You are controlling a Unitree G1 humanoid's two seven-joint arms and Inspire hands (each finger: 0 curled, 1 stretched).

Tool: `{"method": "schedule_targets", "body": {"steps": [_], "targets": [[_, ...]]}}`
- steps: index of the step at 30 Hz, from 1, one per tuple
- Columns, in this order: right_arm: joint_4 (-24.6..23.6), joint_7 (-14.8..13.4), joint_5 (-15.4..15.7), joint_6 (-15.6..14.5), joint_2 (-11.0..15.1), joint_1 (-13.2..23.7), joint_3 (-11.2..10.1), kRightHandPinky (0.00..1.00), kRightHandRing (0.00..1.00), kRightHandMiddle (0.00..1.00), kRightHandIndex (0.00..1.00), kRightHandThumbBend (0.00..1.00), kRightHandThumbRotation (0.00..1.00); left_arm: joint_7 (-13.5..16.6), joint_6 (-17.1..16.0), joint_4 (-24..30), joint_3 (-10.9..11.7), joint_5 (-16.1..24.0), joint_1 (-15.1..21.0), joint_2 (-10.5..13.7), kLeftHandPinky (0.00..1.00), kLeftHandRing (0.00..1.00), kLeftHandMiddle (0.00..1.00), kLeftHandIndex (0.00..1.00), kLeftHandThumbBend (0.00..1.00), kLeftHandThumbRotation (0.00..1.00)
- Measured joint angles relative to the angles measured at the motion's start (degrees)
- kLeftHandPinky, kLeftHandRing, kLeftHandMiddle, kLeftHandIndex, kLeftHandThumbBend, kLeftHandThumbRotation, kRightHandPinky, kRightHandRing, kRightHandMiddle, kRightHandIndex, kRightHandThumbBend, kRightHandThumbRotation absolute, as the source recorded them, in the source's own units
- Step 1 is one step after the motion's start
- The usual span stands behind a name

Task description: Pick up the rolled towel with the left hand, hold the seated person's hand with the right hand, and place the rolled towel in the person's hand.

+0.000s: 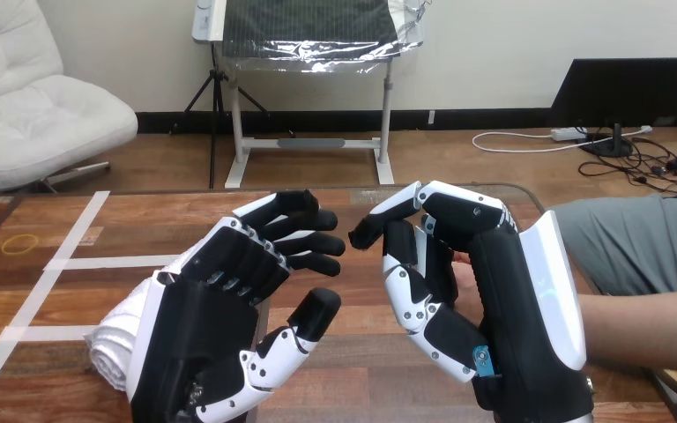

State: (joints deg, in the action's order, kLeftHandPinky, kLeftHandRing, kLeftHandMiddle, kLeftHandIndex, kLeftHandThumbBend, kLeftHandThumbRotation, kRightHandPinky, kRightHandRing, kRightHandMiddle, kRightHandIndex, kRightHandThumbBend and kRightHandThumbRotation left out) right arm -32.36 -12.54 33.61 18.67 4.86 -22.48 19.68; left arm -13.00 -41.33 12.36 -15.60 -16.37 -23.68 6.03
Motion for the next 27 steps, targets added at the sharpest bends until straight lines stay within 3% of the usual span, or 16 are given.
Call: {"method": "schedule_targets", "body": {"steps": [27], "targets": [[-0.02,0.43,-0.02,-0.13,-0.01,0.0,-0.04,0.0,0.0,0.0,0.0,0.0,0.0,0.25,-0.08,0.0,0.16,0.62,-0.11,0.0,0.58,0.64,0.69,0.71,0.51,0.03]]}}
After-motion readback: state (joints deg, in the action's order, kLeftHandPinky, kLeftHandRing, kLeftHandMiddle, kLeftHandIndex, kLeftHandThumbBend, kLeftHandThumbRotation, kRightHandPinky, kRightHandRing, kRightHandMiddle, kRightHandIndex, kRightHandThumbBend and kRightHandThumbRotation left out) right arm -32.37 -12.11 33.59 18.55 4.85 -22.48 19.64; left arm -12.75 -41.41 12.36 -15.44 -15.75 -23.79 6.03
